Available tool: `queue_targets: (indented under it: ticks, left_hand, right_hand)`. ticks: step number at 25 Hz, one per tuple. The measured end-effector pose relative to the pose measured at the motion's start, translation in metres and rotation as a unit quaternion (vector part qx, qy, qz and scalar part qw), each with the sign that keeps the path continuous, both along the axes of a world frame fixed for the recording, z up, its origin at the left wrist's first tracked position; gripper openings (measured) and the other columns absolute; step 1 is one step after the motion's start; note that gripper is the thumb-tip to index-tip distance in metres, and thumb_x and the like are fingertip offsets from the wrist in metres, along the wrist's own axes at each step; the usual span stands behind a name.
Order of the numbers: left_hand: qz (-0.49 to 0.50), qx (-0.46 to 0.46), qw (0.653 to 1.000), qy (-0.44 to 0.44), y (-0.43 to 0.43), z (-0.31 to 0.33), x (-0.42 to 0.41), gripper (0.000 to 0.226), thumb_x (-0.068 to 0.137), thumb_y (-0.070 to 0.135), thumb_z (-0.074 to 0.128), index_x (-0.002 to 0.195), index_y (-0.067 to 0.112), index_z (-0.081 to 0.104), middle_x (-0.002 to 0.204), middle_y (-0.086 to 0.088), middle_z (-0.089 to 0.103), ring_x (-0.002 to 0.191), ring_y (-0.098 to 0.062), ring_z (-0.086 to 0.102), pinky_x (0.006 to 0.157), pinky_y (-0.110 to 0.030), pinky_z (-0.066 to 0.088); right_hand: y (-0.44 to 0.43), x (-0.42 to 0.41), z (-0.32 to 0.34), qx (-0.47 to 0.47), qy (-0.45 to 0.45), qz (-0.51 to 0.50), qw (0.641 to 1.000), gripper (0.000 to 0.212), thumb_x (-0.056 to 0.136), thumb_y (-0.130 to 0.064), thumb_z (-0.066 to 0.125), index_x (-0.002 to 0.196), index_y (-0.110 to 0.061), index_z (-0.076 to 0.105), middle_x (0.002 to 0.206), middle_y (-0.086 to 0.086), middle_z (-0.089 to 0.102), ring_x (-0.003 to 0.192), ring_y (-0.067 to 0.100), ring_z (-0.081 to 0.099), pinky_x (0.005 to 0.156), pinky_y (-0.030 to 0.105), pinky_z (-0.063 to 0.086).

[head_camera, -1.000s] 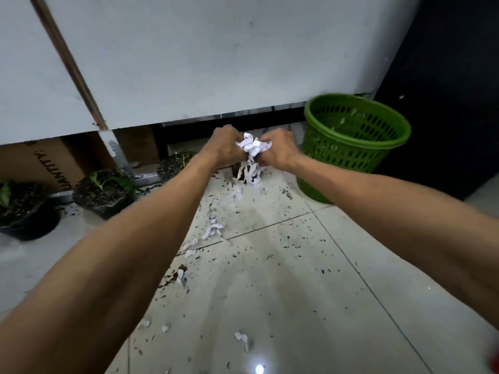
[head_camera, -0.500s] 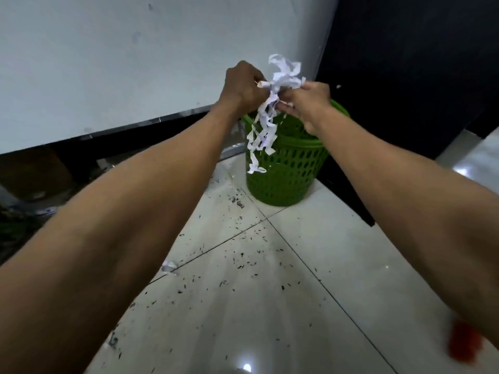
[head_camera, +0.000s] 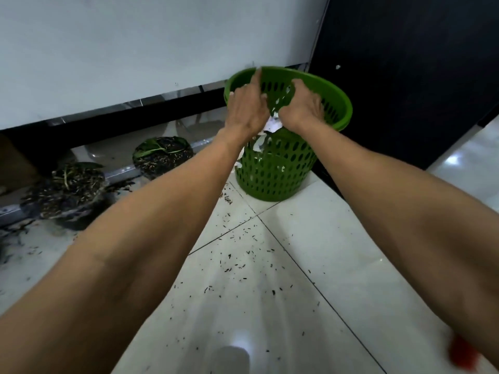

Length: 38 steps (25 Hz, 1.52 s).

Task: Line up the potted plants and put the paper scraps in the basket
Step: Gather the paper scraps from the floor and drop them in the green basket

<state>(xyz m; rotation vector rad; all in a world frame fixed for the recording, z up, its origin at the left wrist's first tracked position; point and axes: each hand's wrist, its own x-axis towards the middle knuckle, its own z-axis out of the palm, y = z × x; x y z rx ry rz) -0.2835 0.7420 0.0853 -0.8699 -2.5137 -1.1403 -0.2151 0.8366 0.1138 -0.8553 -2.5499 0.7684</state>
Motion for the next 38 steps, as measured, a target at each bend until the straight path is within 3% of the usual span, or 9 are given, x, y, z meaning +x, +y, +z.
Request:
queue_targets:
  ticks: [4,9,13,16,20,26,30,33,38]
  left_hand:
    - [0.033,0.121,0.991,-0.044,-0.024,0.004,0.004,0.046,0.099,0.029,0.039,0.142,0.014,0.047,0.138,-0.009,0.055,0.129,-0.022,0.050,0.109,-0.036,0.040]
    - [0.144,0.155,0.927,-0.308,-0.058,-0.009,0.024,0.071,0.076,0.019,0.052,0.143,0.001,0.034,0.135,-0.015,0.048,0.121,-0.034,0.052,0.103,-0.049,0.046]
    - [0.024,0.042,0.828,-0.559,-0.069,-0.018,0.048,0.089,0.083,-0.011,0.058,0.155,0.015,0.013,0.152,-0.016,0.035,0.123,-0.040,0.054,0.085,-0.048,0.058]
    - [-0.009,0.196,0.789,-0.582,-0.056,-0.026,0.047,0.073,0.082,-0.014,0.063,0.144,0.009,0.033,0.143,-0.024,0.047,0.104,-0.037,0.067,0.078,-0.039,0.062]
    - [0.102,0.310,0.847,-0.419,-0.043,-0.030,0.044,0.007,0.082,-0.001,0.071,0.085,0.004,0.067,0.105,-0.014,0.072,0.093,-0.027,0.072,0.083,-0.039,0.061]
    - [0.115,0.205,0.967,-0.097,-0.056,0.003,0.051,0.023,0.091,0.010,0.063,0.113,0.007,0.070,0.108,-0.005,0.074,0.087,-0.008,0.065,0.062,0.001,0.047]
    - [0.050,0.086,0.995,0.002,-0.048,-0.008,0.037,0.048,0.089,0.017,0.060,0.137,0.023,0.055,0.114,0.004,0.073,0.104,-0.013,0.067,0.086,-0.024,0.053]
    - [-0.008,-0.013,1.000,0.005,-0.041,-0.006,0.036,0.060,0.097,0.024,0.048,0.153,0.027,0.027,0.110,0.003,0.070,0.115,-0.016,0.059,0.115,-0.057,0.029]
    - [0.029,0.070,0.996,0.045,-0.044,-0.012,0.028,0.048,0.101,0.045,0.033,0.145,0.027,0.044,0.074,0.014,0.056,0.075,-0.007,0.057,0.099,-0.058,0.046]
  right_hand:
    - [0.007,0.010,-0.009,0.095,0.056,-0.023,0.994,0.022,0.095,-0.022,0.055,0.115,-0.015,0.063,0.106,0.008,0.068,0.095,0.028,0.066,0.081,0.038,0.055]
    - [0.000,0.024,-0.008,0.093,-0.041,0.230,0.968,0.075,0.083,-0.072,0.053,0.145,-0.031,0.042,0.146,0.010,0.049,0.131,0.028,0.049,0.108,0.051,0.039]
    - [-0.011,0.028,-0.005,0.203,-0.083,0.268,0.938,0.074,0.084,-0.041,0.072,0.148,-0.037,0.037,0.145,0.008,0.050,0.132,0.028,0.049,0.108,0.050,0.039]
    - [-0.024,0.026,-0.002,0.258,-0.069,0.280,0.922,0.061,0.091,-0.032,0.066,0.146,-0.037,0.040,0.136,0.006,0.058,0.120,0.024,0.058,0.099,0.042,0.048]
    - [-0.029,0.027,0.000,0.168,-0.023,0.285,0.943,0.033,0.093,-0.017,0.065,0.126,-0.021,0.065,0.127,0.006,0.068,0.091,0.022,0.072,0.092,0.044,0.057]
    - [-0.022,0.019,0.017,0.094,0.189,0.116,0.971,0.016,0.095,-0.010,0.061,0.103,-0.009,0.075,0.102,0.008,0.072,0.097,0.017,0.060,0.085,0.028,0.048]
    - [-0.010,0.014,0.006,0.069,0.068,0.012,0.995,0.019,0.094,-0.001,0.053,0.106,-0.006,0.067,0.094,0.005,0.059,0.087,0.020,0.058,0.066,0.030,0.043]
    - [-0.012,0.018,-0.001,0.023,-0.042,0.015,0.999,0.041,0.091,-0.001,0.057,0.131,-0.013,0.055,0.097,0.003,0.056,0.081,0.021,0.060,0.067,0.032,0.050]
    - [-0.022,0.021,-0.005,0.068,0.077,0.029,0.994,0.049,0.090,0.001,0.056,0.138,-0.011,0.049,0.124,0.007,0.055,0.108,0.015,0.052,0.087,0.024,0.043]
